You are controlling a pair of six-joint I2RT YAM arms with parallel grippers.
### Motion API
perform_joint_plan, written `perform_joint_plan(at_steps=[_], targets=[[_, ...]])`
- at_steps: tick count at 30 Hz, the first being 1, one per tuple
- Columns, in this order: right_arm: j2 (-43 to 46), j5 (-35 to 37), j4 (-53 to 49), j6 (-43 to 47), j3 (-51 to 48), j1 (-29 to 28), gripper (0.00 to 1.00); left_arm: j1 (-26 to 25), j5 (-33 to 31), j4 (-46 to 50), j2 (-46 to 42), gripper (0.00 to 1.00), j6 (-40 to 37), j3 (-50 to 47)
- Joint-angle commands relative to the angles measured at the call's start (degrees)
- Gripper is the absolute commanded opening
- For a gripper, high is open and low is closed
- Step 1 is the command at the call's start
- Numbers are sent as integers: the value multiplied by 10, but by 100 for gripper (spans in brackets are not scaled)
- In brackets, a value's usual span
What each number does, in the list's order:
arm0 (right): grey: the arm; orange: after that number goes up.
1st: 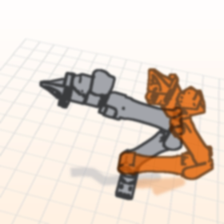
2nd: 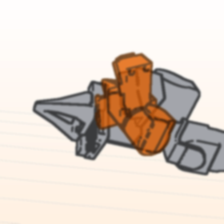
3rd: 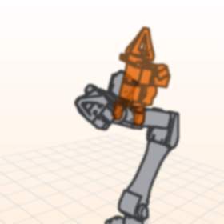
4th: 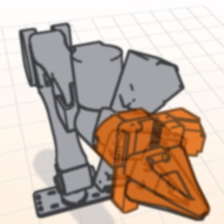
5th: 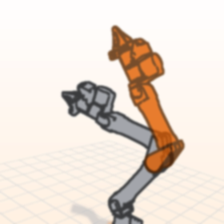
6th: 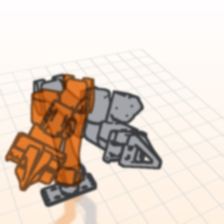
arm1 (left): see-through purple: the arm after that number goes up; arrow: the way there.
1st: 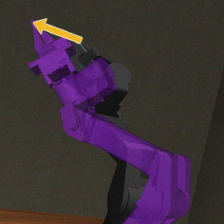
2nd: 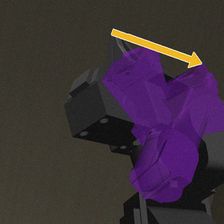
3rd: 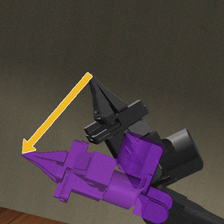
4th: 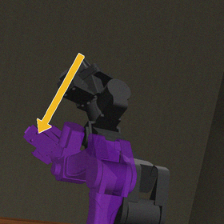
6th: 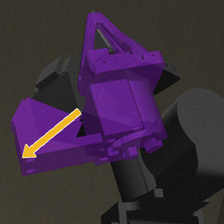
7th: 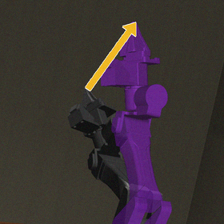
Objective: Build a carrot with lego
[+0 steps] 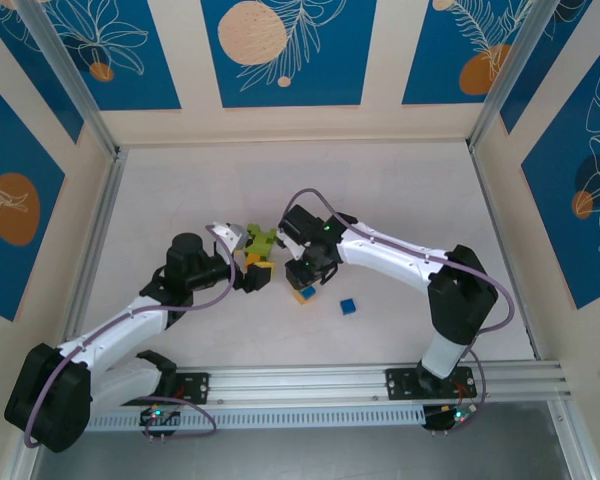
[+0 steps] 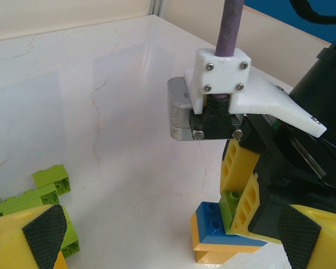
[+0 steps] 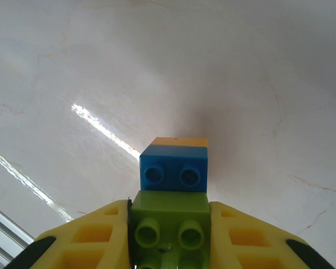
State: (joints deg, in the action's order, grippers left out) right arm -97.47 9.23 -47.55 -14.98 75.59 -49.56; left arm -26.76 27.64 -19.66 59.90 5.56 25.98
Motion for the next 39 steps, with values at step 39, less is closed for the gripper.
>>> perform_joint_plan(at_steps=[39], targets=[[43, 79, 62, -100, -124, -45, 26, 0, 18, -13, -8, 99, -6, 14]])
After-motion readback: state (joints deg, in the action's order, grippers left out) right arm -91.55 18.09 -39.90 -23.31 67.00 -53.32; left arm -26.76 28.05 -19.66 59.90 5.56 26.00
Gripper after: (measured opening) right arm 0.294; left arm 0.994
